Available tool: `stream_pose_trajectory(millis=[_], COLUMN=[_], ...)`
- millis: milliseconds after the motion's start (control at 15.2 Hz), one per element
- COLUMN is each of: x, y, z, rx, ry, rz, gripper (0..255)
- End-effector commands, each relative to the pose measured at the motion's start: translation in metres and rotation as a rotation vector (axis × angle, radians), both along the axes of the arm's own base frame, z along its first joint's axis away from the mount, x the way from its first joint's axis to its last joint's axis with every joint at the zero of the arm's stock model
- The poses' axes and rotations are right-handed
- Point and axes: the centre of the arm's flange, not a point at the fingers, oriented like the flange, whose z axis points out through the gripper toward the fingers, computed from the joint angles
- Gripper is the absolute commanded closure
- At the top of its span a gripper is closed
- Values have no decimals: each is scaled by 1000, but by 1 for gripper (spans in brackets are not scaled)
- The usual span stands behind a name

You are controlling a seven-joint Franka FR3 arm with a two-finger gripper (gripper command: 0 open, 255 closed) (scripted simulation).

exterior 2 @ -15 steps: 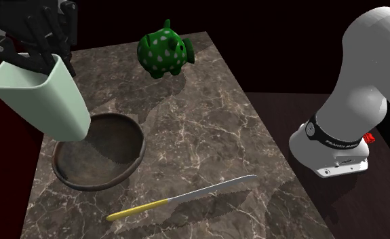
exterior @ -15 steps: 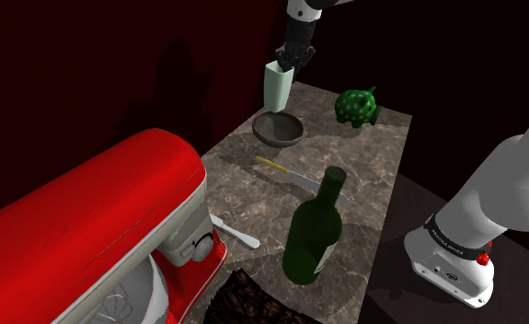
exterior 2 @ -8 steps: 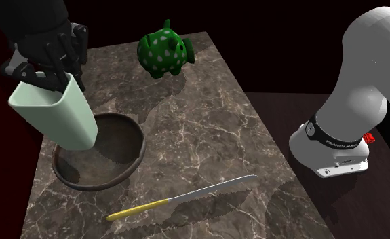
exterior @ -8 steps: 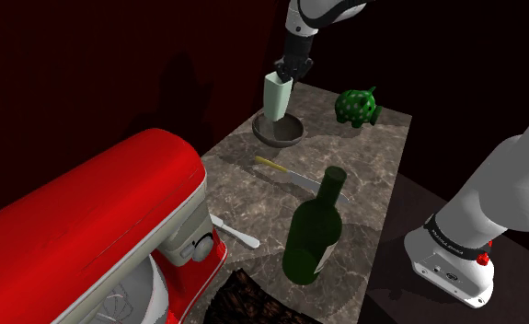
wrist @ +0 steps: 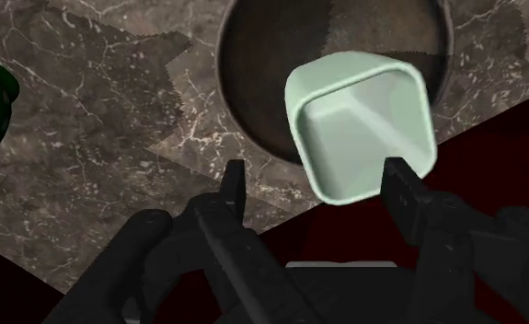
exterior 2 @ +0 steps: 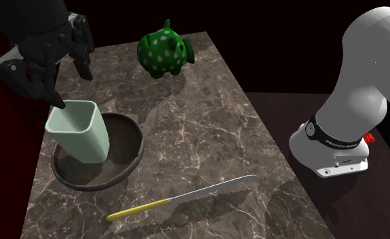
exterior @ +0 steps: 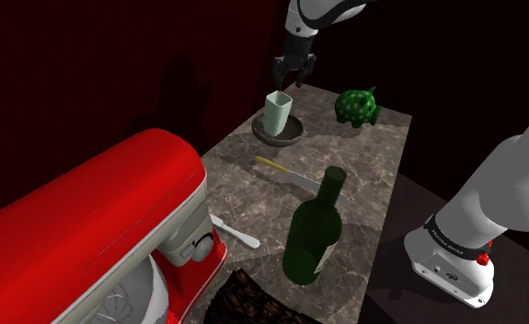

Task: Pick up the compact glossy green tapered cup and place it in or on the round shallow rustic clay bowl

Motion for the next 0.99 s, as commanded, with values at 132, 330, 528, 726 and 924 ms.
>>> stream_pose_trajectory(millis=[132,330,528,726,924], x=[0,-3,-6,-6,-6], y=[0,0,0,0,0], z=[0,26,50,50,50], rx=[0,0,0,0,0], ry=[0,0,0,0,0], rz=[0,0,0,0,0], gripper=[0,0,0,0,0])
